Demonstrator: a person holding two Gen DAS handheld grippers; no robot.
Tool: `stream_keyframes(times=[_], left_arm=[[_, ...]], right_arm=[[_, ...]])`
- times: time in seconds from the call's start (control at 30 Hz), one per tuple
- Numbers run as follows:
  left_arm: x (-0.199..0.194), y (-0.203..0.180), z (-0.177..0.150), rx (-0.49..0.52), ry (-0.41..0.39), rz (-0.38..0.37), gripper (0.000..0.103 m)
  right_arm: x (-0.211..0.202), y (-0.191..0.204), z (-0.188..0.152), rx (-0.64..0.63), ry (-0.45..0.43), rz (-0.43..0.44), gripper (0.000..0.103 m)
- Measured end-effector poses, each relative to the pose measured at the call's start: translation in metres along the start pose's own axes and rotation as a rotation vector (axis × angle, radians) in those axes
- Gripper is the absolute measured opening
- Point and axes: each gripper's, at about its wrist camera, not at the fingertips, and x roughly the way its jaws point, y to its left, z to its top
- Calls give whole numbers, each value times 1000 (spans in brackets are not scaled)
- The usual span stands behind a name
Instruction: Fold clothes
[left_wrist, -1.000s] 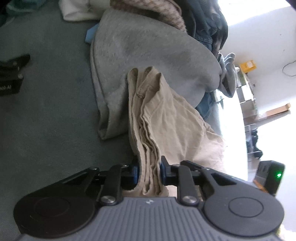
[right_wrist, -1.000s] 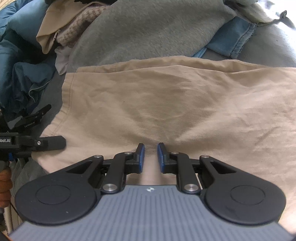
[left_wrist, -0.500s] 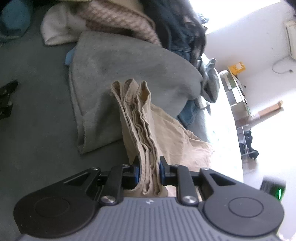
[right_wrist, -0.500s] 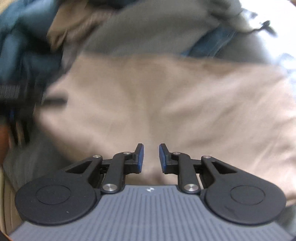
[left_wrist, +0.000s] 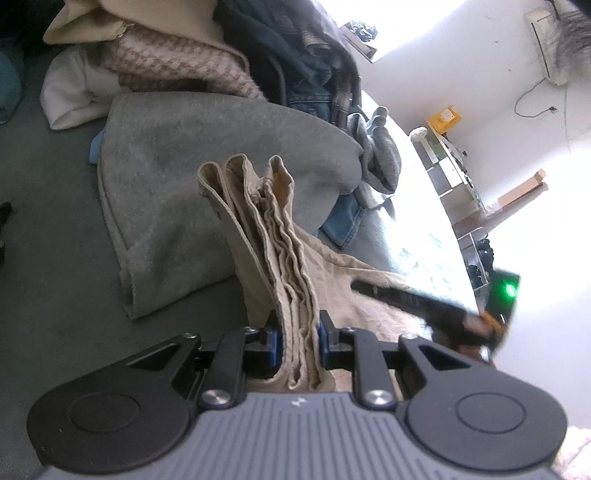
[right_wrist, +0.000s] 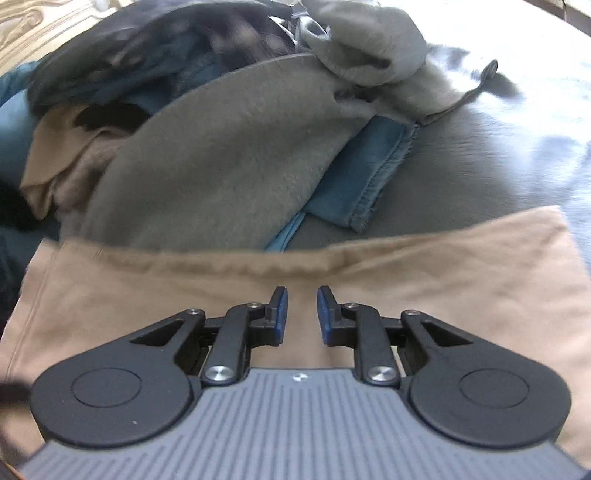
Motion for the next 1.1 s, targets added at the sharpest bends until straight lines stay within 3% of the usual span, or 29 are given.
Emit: stream_keyframes(times=[0.1, 0.2, 0.37, 0.5, 0.6, 0.7, 0.77, 0.9, 1.1], left_arm=[[-2, -12, -1, 20, -7, -10, 20], [-3, -27, -2, 45, -14, -21, 20], [1, -61, -4, 72, -33, -22, 20], [7, -91, -10, 80, -46, -10, 20], [15, -111, -15, 87, -54, 6, 21], [23, -131, -21, 93, -63, 15, 21], [30, -145, -24, 102, -65, 19, 21], [47, -172, -34, 124, -61, 9, 21], [96, -206, -55, 195, -31, -5, 22]], right_arm=[[-13, 7, -17, -113, 24, 9, 17], [0, 9, -31, -186, 66, 20, 17], [12, 22, -39, -334, 29, 1, 17], [-18, 22, -47, -428, -53, 108, 17], [-19, 21, -72, -552, 37, 154, 16], [-33, 10, -86, -585, 59, 231, 17], [-47, -3, -84, -525, 79, 307, 17], [-63, -46, -69, -340, 84, 306, 17], [-79, -173, -37, 297, 44, 352, 20]])
